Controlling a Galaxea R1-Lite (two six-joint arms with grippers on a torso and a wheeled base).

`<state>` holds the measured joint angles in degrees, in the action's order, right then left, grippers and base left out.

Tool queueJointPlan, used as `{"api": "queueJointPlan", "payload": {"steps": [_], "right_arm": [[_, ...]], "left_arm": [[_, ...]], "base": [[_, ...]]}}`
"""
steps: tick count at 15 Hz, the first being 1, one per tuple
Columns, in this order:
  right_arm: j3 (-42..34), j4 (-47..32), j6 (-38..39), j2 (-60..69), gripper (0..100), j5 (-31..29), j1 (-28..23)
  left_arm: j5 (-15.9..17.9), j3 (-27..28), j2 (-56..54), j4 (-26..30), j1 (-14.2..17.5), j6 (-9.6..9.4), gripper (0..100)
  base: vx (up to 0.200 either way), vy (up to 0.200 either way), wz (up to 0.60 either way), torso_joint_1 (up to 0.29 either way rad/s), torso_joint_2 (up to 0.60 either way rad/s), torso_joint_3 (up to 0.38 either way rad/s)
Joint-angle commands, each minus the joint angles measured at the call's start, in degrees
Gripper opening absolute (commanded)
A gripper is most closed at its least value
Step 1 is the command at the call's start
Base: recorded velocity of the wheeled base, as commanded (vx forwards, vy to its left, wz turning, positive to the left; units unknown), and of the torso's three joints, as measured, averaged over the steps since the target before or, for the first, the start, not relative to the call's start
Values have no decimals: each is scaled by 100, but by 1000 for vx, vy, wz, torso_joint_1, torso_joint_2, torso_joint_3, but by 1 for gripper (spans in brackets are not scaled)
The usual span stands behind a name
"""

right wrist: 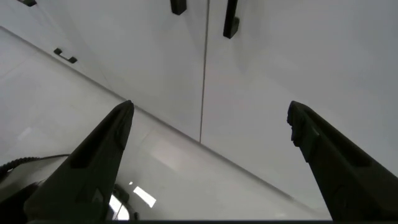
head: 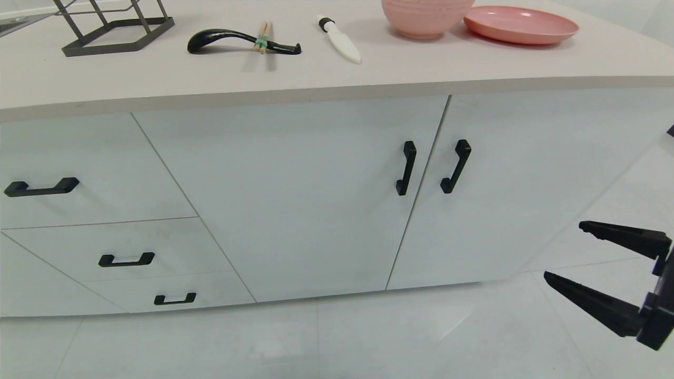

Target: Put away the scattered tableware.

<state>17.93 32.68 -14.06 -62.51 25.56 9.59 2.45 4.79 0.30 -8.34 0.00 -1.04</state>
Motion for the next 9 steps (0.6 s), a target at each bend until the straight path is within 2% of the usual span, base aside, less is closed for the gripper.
{"api": "queueJointPlan", "payload": {"steps": [1,2,3,4,5,6,7,8,9], "right_arm": [[167,291,-1,-569,100,1,34],[167,291,-1,-569,100,1,34],[228,326,-1,-569,100,10,16],[211,326,-1,-560,100,19,25],[219,326,-9,-560,100,19,34],[263,326,-9,-551,100,10,34],[272,326,-18,-516,100,10,43],[263,326,-18,-507,100,10,51],[228,326,-18,-411,100,10,113]], "left_arm": [[634,1569,444,-309,-88,51,100],[634,1569,444,-309,-88,51,100],[1363,1947,1042,-300,-272,543,100],[1451,2008,1235,-309,-343,736,100],[1741,2263,1736,-309,-501,895,100],[2251,2500,2158,-309,-624,868,100],[2989,2703,2510,-309,-642,798,100],[3174,2720,2580,-309,-642,780,100],[4044,2746,2914,-309,-624,710,100]], "base": [[0,0,0,0,0,0],[0,0,0,0,0,0],[0,0,0,0,0,0],[0,0,0,0,0,0],[0,0,0,0,0,0],[0,0,0,0,0,0],[0,0,0,0,0,0],[0,0,0,0,0,0],[0,0,0,0,0,0]]}}
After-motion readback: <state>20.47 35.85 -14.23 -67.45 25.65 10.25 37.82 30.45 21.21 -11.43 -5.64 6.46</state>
